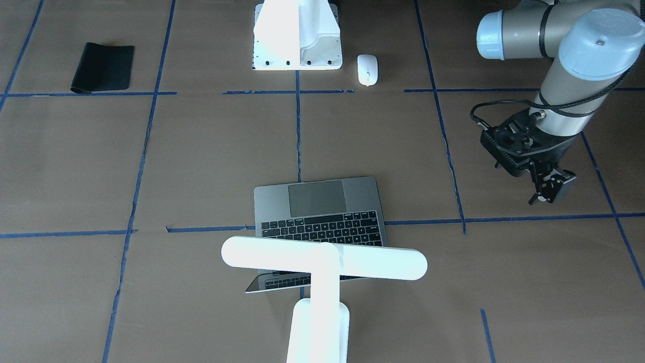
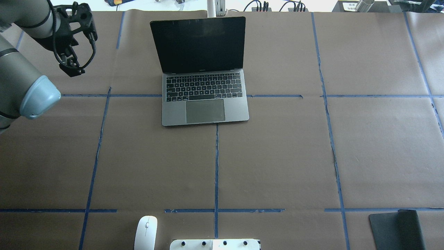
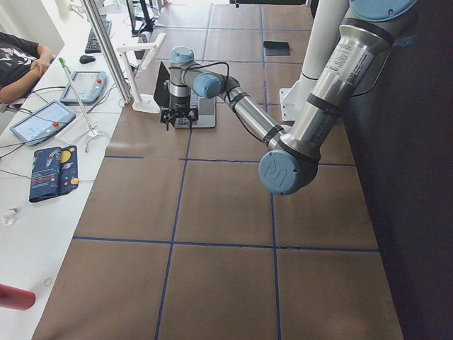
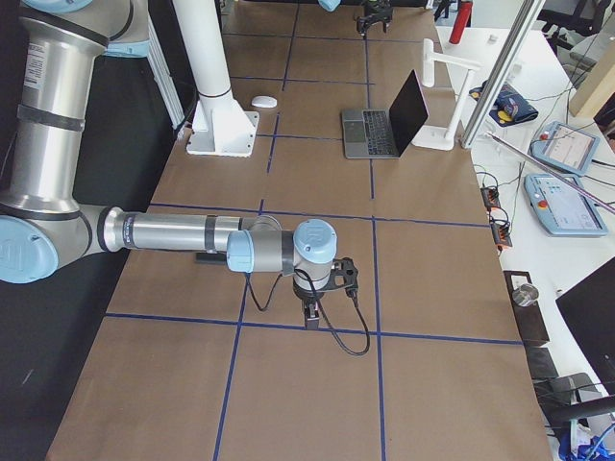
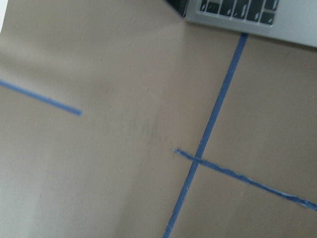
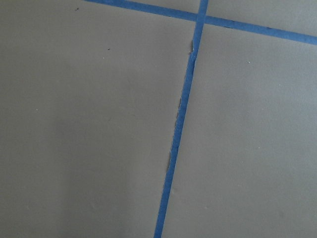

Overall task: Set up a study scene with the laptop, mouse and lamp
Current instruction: 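Open the left gripper and withdraw the left arm from the laptop, then reach the right gripper to the black mouse pad and grasp its edge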

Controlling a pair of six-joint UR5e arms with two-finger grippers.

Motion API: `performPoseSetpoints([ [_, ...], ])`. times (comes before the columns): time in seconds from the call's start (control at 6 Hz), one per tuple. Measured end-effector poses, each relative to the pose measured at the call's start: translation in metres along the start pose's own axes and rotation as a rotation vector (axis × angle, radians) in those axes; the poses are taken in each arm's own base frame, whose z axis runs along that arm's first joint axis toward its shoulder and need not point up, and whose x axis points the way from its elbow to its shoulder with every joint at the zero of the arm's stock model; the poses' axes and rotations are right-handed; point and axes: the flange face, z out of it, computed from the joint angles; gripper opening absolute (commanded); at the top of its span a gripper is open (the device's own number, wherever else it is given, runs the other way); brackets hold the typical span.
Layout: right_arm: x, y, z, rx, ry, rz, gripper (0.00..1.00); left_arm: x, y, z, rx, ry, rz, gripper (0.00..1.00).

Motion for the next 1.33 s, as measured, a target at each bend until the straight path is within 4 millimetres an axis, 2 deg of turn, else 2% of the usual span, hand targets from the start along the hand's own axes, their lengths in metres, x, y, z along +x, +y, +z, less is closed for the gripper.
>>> performPoseSetpoints([
  [0.33,-0.008,-0.004,-0.008,0.042,-0.008,-0.039,1.00,-0.016,0.052,0.011,-0.034,0.074,-0.287,1.00],
  [0.5,-0.014,-0.006,-0.013,0.058,-0.012,-0.048,1.00,-0.021,0.092,0.017,-0.048,0.132,-0.433,1.00],
  [0.67,-0.023,-0.007,-0.019,0.071,-0.016,-0.052,1.00,-0.022,0.131,0.022,-0.062,0.172,-0.526,1.00],
  [0.83,-0.037,-0.004,-0.025,0.083,-0.030,-0.038,1.00,-0.017,0.156,0.020,-0.063,0.192,-0.616,1.00],
  [1.0,-0.052,0.005,-0.026,0.105,-0.053,0.004,1.00,-0.009,0.164,0.012,-0.057,0.193,-0.703,1.00],
  [1.17,-0.069,0.016,-0.017,0.129,-0.078,0.068,1.00,-0.002,0.175,0.010,-0.063,0.196,-0.755,1.00],
  [1.33,-0.088,0.034,0.001,0.136,-0.102,0.120,1.00,0.005,0.186,0.011,-0.072,0.199,-0.778,1.00],
])
